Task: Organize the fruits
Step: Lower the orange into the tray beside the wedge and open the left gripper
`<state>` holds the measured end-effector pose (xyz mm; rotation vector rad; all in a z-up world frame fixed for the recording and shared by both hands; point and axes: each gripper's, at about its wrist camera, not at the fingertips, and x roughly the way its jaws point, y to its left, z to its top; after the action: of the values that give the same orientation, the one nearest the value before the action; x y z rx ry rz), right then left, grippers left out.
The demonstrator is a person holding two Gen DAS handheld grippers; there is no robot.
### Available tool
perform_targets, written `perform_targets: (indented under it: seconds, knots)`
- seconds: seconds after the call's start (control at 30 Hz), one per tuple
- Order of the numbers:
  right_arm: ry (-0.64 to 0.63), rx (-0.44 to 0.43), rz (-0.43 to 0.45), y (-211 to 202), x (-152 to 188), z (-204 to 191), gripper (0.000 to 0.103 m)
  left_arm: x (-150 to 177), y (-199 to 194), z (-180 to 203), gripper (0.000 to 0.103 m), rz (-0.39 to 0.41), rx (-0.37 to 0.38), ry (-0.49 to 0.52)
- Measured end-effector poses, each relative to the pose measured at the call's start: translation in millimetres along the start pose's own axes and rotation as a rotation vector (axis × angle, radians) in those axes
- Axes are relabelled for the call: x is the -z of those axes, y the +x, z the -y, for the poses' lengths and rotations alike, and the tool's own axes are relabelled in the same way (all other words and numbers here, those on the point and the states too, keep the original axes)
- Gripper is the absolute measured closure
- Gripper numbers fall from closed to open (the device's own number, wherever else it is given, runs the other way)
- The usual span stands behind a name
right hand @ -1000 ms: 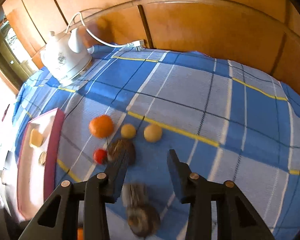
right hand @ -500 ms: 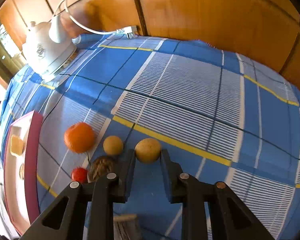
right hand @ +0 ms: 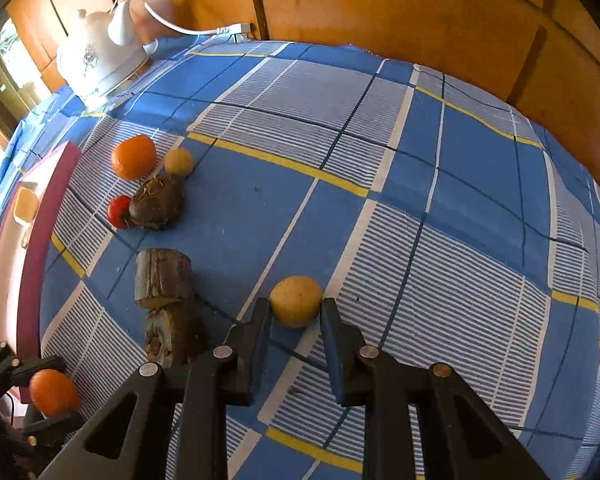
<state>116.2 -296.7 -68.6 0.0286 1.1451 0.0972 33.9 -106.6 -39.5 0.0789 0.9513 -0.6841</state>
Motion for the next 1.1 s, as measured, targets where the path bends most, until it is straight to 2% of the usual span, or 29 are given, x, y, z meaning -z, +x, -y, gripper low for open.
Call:
perform_targets:
  seconds: [0.17, 0.3, 0.5, 0.73, 0.9, 1.1]
  knots:
    - [0.008, -0.023, 0.011, 3, 1, 4, 0.077, -1, -29, -14, 0.063, 0.055, 0.009, -0.053]
    - [0.005, -0.019, 0.015, 3, 1, 4, 0.077, -1, -53, -35, 0.063, 0.099, 0.005, -0.141]
    - [-0.021, 0.011, 0.013, 4, 0, -4, 0.077, 3, -78, -85, 0.063, 0.148, -0.076, -0.302]
    - [-0.044, 0.041, 0.01, 4, -1, -10, 0.077, 0, -78, -156, 0.063, 0.154, -0.17, -0.471]
    - [-0.044, 0.042, 0.009, 5, -1, -10, 0.077, -14, -63, -184, 0.063, 0.142, -0.239, -0.464]
    - [-0.042, 0.042, 0.01, 5, -2, -10, 0.077, -35, -44, -199, 0.063, 0.137, -0.266, -0.448]
